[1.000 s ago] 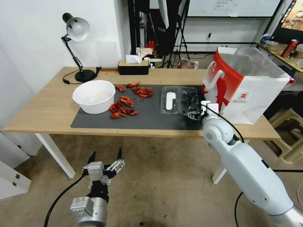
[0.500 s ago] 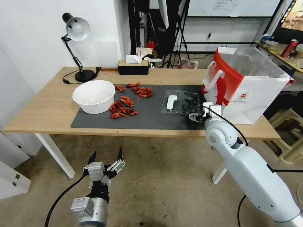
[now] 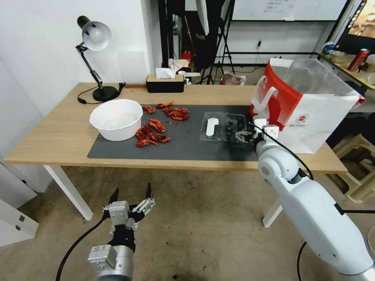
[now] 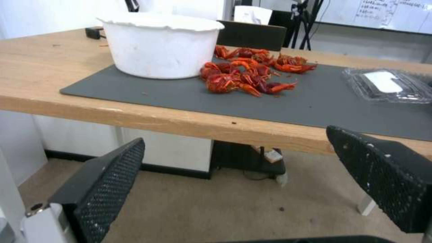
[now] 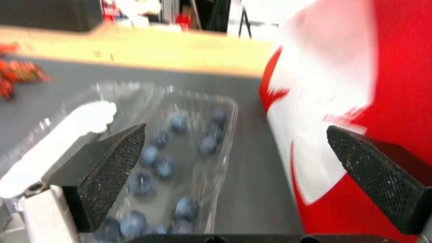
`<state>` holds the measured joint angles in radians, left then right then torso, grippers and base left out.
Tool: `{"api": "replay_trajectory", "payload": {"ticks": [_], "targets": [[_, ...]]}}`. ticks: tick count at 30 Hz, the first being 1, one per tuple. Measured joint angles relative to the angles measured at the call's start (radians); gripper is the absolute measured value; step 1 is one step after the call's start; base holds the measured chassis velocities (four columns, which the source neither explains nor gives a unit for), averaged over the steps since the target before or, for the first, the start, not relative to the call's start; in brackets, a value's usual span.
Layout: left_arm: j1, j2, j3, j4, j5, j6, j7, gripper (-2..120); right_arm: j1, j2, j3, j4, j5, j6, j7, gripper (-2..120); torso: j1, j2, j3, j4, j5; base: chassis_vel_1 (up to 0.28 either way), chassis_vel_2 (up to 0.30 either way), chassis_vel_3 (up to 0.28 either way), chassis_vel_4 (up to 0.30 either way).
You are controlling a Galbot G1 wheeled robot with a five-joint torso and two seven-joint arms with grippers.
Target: Close the takeout container lid, then place the container into the takeout bag.
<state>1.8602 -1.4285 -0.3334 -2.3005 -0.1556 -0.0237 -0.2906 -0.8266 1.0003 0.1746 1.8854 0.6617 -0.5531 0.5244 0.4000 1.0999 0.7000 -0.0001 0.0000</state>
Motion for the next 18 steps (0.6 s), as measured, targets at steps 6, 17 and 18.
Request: {"api": "replay_trajectory", "payload": {"ticks": [6, 17, 18], "targets": [[0.000, -0.001, 0.001, 0.000, 0.001, -0.003, 0.000, 100, -0.072, -0.032, 0.048, 0.065, -0.025, 0.057, -0.030, 100, 0.000, 0.000, 0.000, 0.0000, 0.0000, 0.000, 0.000, 0.000, 0.000], [0.003, 0.008, -0.002, -0.004, -0.003, -0.004, -0.001, 100, -0.293, -0.068, 0.197, 0.189, -0.038, 0.320, -0.203, 100, 0.000, 0.000, 0.000, -0.0001, 0.0000, 0.000, 0.000, 0.000, 0.000], [0.003, 0.009, -0.002, -0.004, -0.004, -0.005, -0.001, 100, -0.316, -0.066, 0.203, 0.194, -0.041, 0.353, -0.234, 100, 0.000, 0.000, 0.000, 0.0000, -0.0001, 0.000, 0.000, 0.000, 0.000]]}}
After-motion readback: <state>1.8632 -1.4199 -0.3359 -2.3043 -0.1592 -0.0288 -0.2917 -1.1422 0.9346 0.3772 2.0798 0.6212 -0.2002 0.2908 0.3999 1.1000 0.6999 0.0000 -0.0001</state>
